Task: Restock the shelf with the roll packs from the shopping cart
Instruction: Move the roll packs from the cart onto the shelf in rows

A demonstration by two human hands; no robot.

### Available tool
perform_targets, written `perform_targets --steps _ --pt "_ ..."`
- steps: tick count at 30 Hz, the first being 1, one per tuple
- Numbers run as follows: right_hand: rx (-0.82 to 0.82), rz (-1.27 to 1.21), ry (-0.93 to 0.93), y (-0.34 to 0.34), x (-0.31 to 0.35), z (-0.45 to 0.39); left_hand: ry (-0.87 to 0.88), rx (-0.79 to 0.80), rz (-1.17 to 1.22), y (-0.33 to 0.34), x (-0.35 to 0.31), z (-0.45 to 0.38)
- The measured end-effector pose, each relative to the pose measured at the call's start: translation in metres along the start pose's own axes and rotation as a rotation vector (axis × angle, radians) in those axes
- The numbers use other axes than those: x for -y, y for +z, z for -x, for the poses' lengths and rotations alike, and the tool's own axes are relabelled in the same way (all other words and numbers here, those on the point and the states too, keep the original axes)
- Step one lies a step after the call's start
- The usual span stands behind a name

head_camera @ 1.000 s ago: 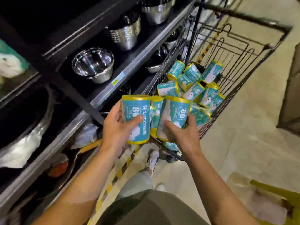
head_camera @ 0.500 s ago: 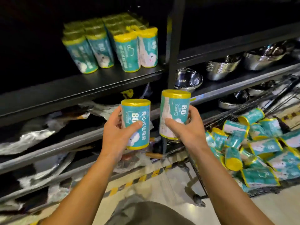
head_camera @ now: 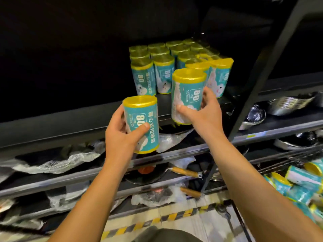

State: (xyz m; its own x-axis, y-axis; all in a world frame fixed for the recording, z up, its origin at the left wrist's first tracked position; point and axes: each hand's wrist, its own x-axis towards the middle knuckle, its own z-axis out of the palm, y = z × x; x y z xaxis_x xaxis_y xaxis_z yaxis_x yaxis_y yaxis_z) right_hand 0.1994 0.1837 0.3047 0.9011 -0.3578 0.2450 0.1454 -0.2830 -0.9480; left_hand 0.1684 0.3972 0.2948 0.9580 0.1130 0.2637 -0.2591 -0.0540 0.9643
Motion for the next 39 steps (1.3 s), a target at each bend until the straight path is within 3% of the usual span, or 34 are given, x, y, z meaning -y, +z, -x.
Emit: perform_targets --steps 9,18,23,27,34,39 --pt "-0.168 0.197 -0.03 0.078 -0.014 -0.038 0.054 0.029 0.031 -0.021 0.009 -0.067" --pt "-0.204 0.249 -0.037 0.09 -0.027 -0.038 0.095 0.137 0.092 -0.011 0.022 -0.112" --pt "-0.189 0.205 -0.005 0.086 -0.023 -0.032 0.114 0.226 -0.023 0.0 0.041 -0.123" --pt "-0.31 0.25 -0.05 0.086 -0.025 -0.027 0.165 0.22 -0.239 -0.009 0.049 -0.128" --pt "-0.309 0.234 -0.025 0.088 -0.022 -0.03 0.128 0.201 -0.211 -0.002 0.053 -0.142" --pt "-0.325 0.316 -0.004 0.097 -0.02 -0.042 0.178 0.16 -0.338 0.009 0.058 -0.153"
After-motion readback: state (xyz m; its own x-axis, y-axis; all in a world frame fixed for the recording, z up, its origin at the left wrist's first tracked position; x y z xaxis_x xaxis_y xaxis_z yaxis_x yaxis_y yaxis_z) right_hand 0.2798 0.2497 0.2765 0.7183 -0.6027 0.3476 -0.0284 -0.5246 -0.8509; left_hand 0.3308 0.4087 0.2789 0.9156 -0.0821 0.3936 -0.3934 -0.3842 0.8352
